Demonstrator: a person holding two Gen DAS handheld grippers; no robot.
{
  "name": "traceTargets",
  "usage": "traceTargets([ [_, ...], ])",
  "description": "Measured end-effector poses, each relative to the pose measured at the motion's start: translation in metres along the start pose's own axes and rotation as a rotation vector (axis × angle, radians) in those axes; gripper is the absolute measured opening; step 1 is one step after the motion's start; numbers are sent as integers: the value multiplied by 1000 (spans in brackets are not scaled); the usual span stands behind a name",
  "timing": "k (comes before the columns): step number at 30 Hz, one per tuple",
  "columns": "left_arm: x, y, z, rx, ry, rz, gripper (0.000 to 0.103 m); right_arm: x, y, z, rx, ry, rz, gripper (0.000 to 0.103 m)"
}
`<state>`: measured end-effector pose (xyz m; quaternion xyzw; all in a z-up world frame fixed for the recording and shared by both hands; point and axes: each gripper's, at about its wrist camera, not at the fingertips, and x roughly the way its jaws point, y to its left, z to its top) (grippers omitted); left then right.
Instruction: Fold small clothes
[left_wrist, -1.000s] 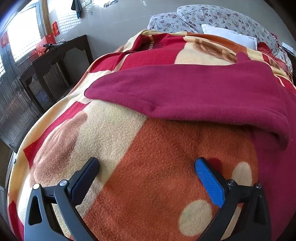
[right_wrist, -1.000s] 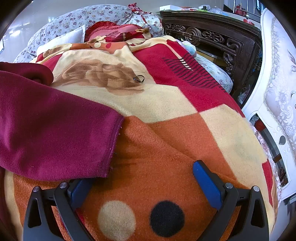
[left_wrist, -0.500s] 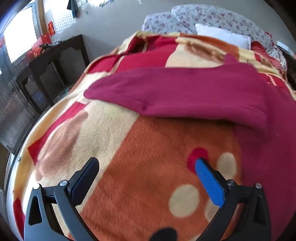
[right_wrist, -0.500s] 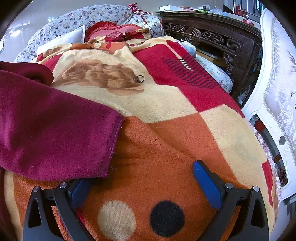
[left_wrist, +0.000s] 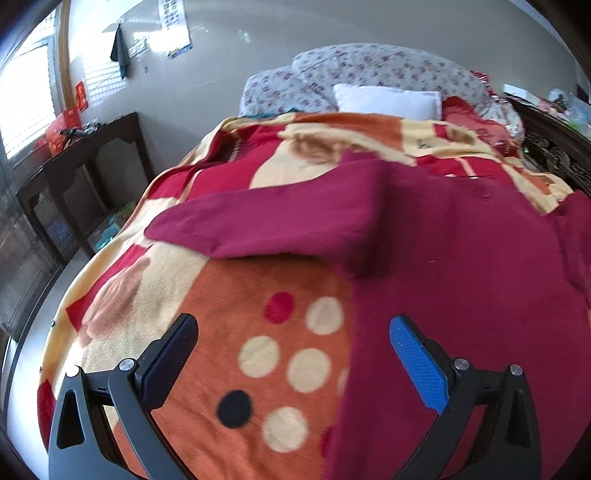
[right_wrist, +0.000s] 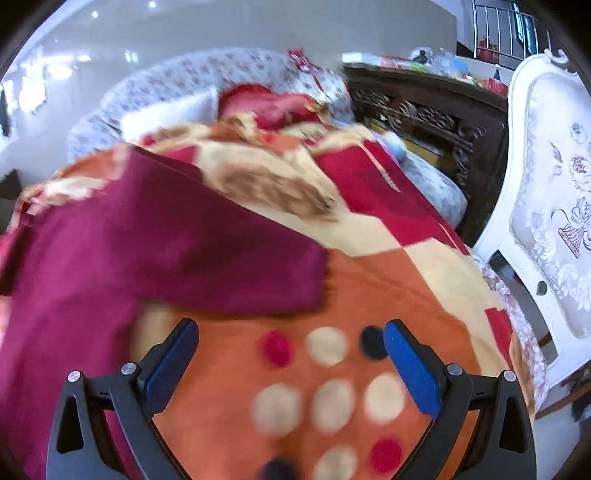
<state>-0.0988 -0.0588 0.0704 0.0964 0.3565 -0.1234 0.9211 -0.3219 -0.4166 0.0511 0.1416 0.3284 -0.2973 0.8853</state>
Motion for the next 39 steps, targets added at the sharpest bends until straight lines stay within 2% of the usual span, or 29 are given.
traceTargets([
  [2, -6, -8, 2, 4, -7, -18, 103, -19, 21, 2, 23, 1, 95, 103],
  [7, -22, -24, 3, 9, -26, -58, 103, -49, 79, 4, -21, -26, 203, 103],
  [10, -29, -32, 2, 26, -43, -63, 103, -51, 112, 3, -66, -23, 230, 103],
  [14, -29, -37, 0, 32, -31, -75, 103, -40, 144, 1, -114, -14, 215, 103],
  [23, -22, -41, -4, 22, -15, -83, 103, -23, 161, -1, -119, -7, 203, 103],
  [39, -22, -56, -1, 37, -15, -90, 103, -15, 162, 1, -119, 3, 174, 103],
])
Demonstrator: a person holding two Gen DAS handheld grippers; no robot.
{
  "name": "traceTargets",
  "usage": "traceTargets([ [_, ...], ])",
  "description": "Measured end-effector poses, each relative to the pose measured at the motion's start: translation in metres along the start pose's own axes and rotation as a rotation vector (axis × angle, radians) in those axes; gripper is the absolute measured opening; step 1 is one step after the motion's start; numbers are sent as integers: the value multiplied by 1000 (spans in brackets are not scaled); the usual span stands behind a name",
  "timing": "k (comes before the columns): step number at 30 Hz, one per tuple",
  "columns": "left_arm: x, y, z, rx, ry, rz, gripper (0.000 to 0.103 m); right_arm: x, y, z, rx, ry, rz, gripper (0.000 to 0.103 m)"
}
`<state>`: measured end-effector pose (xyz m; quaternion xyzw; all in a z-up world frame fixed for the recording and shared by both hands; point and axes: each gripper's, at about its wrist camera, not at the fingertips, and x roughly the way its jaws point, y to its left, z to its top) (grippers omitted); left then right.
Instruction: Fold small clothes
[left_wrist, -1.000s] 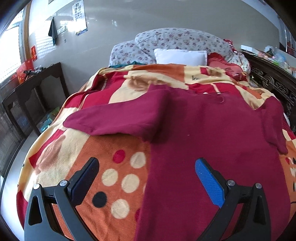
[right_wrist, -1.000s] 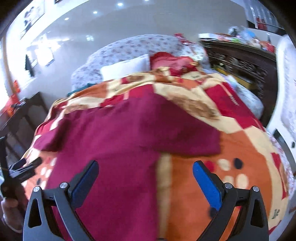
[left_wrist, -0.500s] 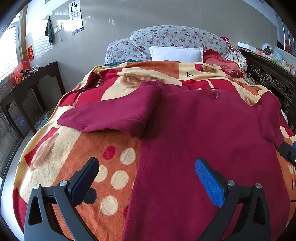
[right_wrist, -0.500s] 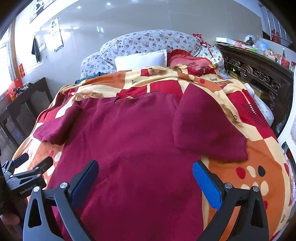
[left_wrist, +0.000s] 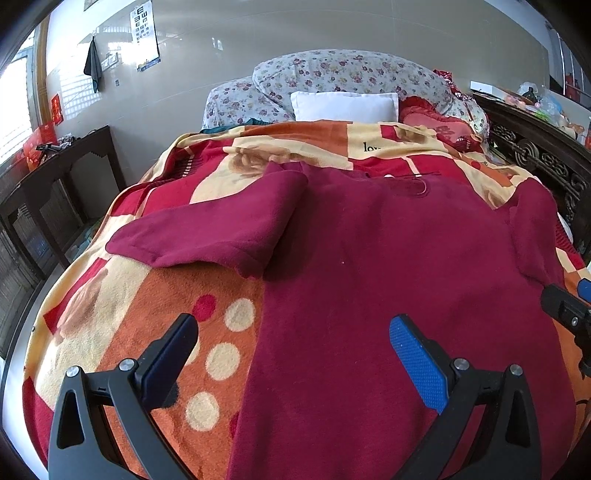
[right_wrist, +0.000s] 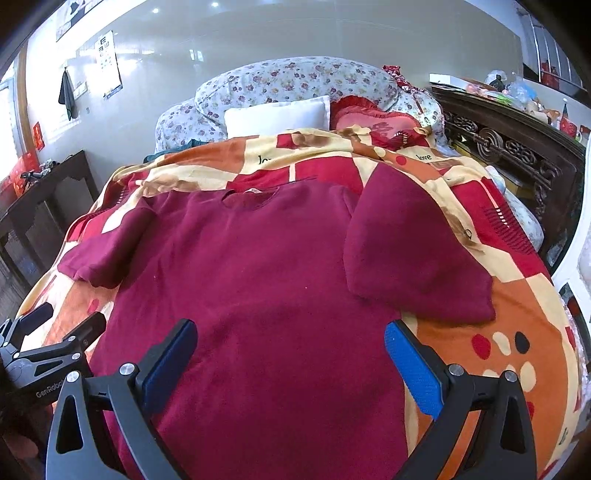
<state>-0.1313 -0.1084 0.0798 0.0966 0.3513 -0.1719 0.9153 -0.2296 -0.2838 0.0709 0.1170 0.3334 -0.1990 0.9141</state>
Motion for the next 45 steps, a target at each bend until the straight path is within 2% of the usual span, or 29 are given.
traceTargets([
  [22, 13, -16, 1, 2, 21, -17, 103, 20, 0, 3, -1, 17, -28, 103],
  [45, 30, -4, -2, -28, 52, -20, 103, 43, 15, 1, -26, 57, -11, 103],
])
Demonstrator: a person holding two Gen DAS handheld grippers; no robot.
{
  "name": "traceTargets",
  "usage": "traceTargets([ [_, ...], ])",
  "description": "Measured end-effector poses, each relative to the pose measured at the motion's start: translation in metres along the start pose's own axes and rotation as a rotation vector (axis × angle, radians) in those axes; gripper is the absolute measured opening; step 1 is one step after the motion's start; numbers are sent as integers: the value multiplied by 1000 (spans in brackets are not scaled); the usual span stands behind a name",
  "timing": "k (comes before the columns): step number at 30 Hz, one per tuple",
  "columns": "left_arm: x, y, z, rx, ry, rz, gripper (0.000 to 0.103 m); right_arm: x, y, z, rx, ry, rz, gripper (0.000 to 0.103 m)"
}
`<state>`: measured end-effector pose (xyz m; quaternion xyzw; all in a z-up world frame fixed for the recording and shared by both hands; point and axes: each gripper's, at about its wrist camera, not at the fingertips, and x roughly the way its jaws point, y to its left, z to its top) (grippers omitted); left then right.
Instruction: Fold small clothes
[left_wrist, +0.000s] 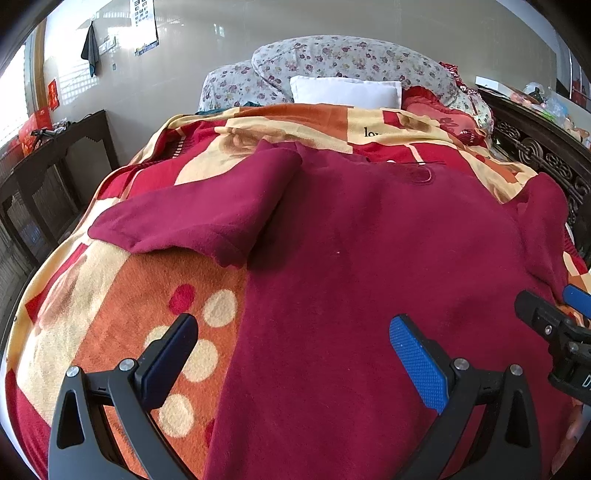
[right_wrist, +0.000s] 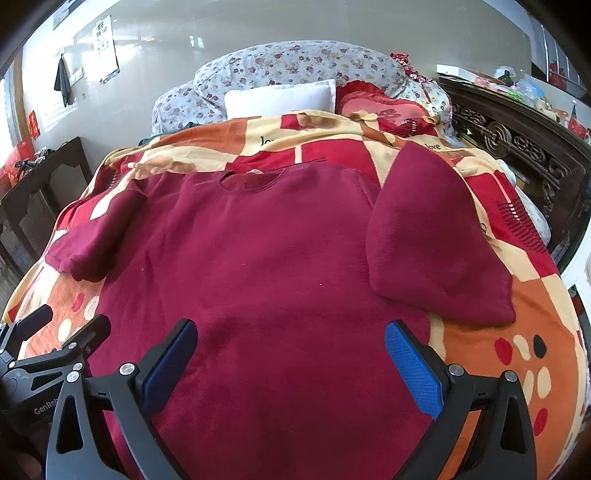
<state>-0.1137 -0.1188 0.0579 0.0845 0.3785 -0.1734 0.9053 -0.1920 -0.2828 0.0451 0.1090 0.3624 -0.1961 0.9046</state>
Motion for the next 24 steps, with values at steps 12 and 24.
traceTargets([
  [12, 11, 10, 3, -21, 20, 1, 103, 16, 13, 3, -25, 23, 8, 103],
  [24, 19, 43, 8, -68, 33, 39, 103, 27, 29, 6, -62, 40, 28, 103],
])
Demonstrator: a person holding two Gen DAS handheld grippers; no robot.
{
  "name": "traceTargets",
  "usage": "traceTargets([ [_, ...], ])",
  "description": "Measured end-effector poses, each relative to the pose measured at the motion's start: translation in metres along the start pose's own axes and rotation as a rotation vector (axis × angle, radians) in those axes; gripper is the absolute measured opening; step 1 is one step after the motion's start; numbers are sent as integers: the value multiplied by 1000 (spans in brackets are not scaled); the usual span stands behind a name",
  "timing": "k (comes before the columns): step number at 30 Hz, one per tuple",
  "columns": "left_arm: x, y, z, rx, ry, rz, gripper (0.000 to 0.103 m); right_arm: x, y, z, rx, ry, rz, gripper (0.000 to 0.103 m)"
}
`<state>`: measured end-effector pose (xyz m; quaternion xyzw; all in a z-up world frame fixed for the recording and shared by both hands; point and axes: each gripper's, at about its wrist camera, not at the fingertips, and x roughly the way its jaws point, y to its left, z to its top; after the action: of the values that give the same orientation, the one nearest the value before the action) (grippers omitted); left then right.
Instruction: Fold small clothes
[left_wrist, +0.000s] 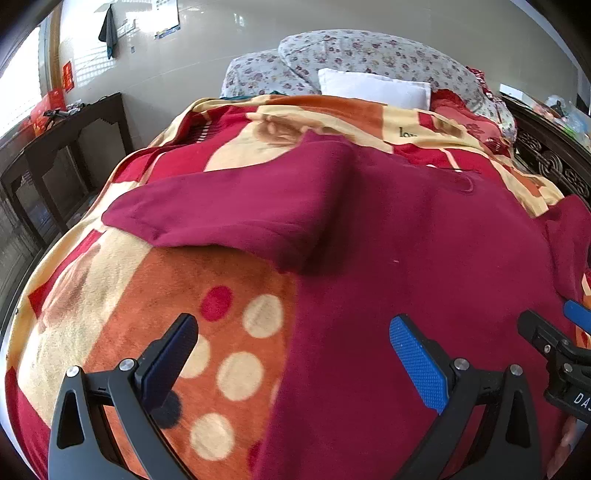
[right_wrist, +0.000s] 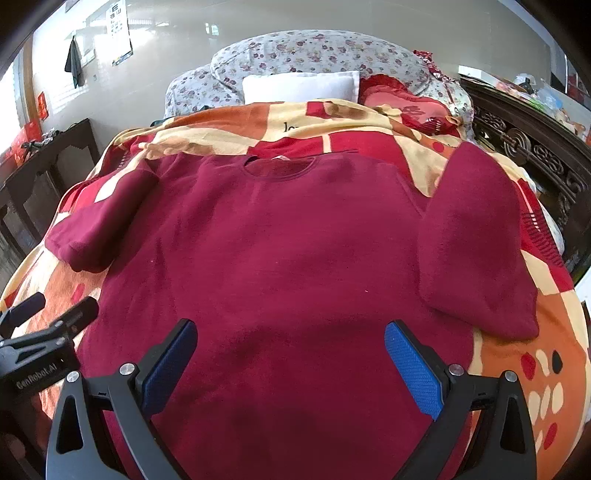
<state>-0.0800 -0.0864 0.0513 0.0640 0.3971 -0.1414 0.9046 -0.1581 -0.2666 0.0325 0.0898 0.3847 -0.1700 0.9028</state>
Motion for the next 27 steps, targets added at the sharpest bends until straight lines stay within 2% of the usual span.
traceTargets([
  [6, 9, 43, 10, -69, 23, 30, 103, 5, 9, 3, -24, 6, 18, 103],
  [12, 25, 112, 32, -212, 31, 103, 103, 13, 14, 5, -24, 23, 37, 103],
  [19, 51, 179, 62, -376, 26, 142, 103, 20, 24, 7, -56, 38, 43, 103],
  [27, 87, 223, 84, -509, 49, 100, 103, 30, 34, 9, -71, 55, 55, 103],
])
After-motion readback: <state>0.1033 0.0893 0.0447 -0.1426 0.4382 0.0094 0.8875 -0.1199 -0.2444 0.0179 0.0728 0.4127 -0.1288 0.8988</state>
